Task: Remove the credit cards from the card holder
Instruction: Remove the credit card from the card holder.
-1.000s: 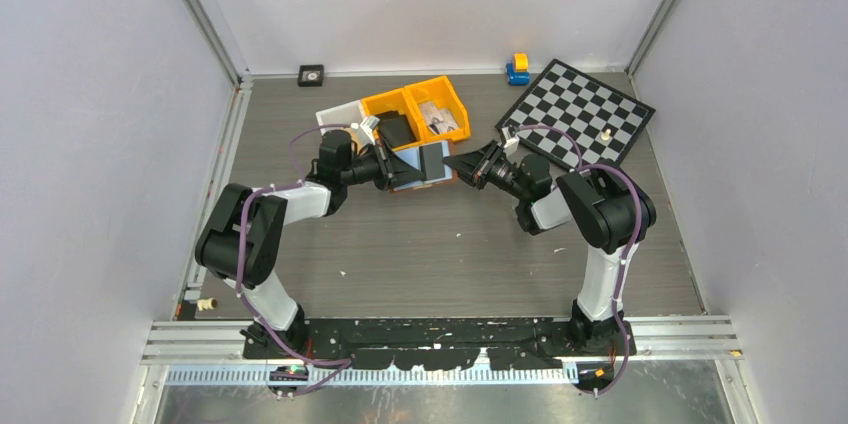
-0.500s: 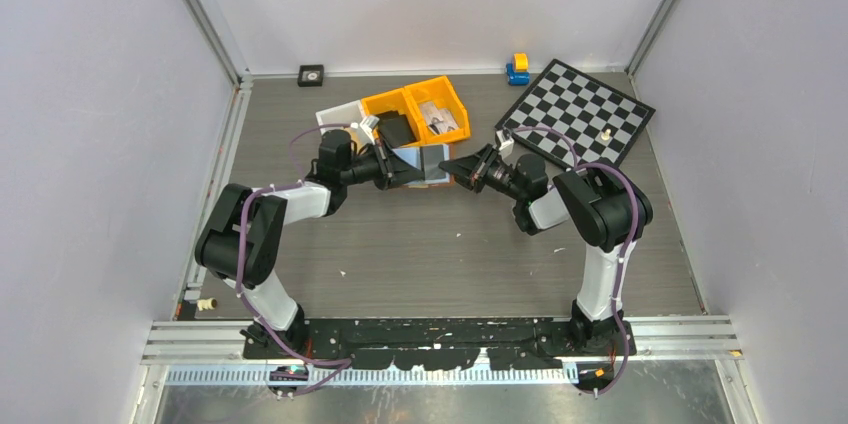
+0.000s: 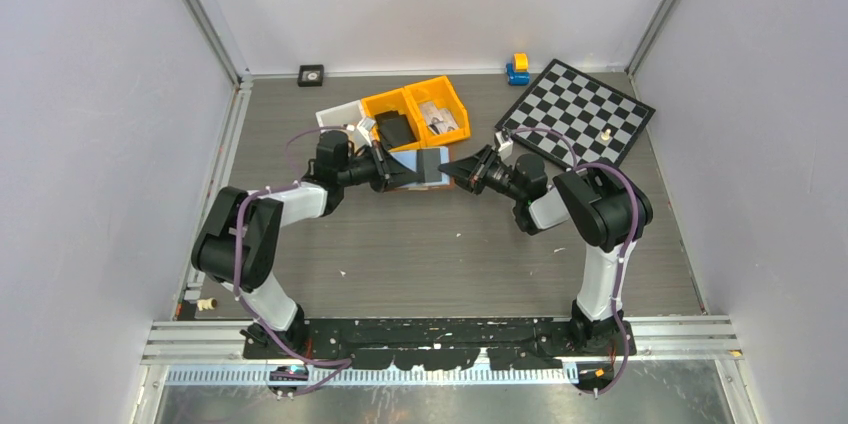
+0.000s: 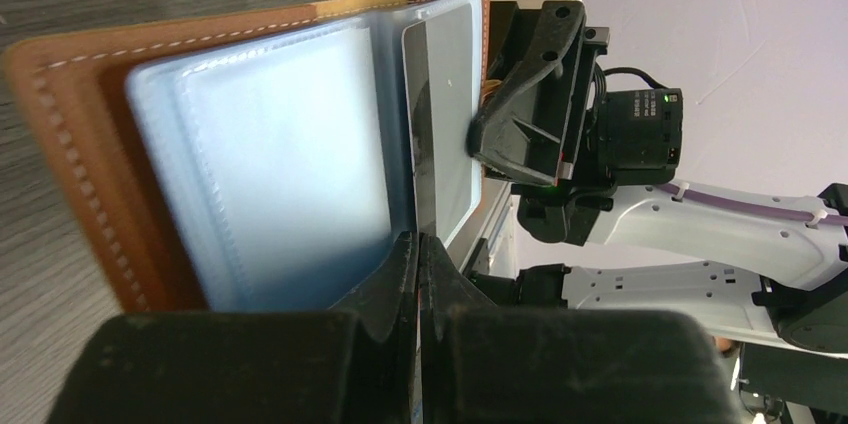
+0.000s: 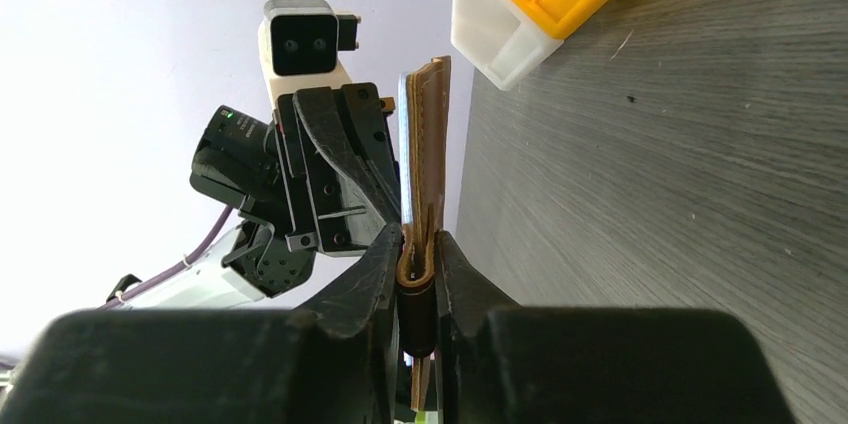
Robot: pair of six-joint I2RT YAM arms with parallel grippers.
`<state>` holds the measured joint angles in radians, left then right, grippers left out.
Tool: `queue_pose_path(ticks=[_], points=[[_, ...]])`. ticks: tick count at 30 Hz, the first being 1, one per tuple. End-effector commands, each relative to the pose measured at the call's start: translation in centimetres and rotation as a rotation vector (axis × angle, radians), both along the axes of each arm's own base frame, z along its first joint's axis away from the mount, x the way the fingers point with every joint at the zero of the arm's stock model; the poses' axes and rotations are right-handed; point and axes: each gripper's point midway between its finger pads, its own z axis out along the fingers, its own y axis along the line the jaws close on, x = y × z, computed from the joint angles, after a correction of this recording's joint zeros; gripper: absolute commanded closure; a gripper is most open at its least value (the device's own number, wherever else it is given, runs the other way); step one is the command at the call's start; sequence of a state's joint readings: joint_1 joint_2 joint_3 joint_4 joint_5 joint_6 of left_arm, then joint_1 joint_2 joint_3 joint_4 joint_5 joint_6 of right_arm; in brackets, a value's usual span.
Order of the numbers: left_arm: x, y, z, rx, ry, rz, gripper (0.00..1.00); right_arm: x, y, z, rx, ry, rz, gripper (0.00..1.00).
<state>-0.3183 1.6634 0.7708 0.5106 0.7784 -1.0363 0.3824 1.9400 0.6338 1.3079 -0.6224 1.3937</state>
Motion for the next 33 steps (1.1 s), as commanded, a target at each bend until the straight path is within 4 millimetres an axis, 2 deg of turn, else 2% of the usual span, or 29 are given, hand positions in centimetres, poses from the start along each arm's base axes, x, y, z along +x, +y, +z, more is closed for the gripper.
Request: queue_pose_path(ticks=[1,3,5,10,13,18,21,33], points=[[0.6,0.9,1.4,0.019,-0.062,0.033,1.00,0.1,-0.4,2.9,0.029,-0.108,-0.001,0.81],[0.6,0.9,1.4,0.020,-0.061,0.033,1.00,0.2,-0.4,2.8,0.023,-0.109,-0.002,0.78],[0.6,0.9,1.3,0.020,-0.059,0.032,1.00,0.1,-0.3,2.7,0.020,-0.106,-0.001,0.78],[0.6,0.9,1.3,0.017,-0.059,0.027,1.00,0.3,-0.4,2.2,0.005,-0.097,-0.006,0.94],[0.7,0.8,1.4,0.008,-0.063,0.022,0.98,0.3,-0.4,2.2,0.013,-0.096,-0.005,0.99],[0.6,0.4,1.8,-0.045,-0.063,0.007,0.75,0.2,-0.3,2.5,0.035,-0.092,-0.002,0.99],[0.7,0.2,1.5,-0.056,-0.054,0.005,0.68,0.1,-0.4,2.8,0.048,-0.098,-0.001,1.00],[1.0,-0.1,1.1,-0.075,-0.021,-0.006,0.67,-0.5,-0.2,4.0,0.080,-0.120,0.014,0.99]])
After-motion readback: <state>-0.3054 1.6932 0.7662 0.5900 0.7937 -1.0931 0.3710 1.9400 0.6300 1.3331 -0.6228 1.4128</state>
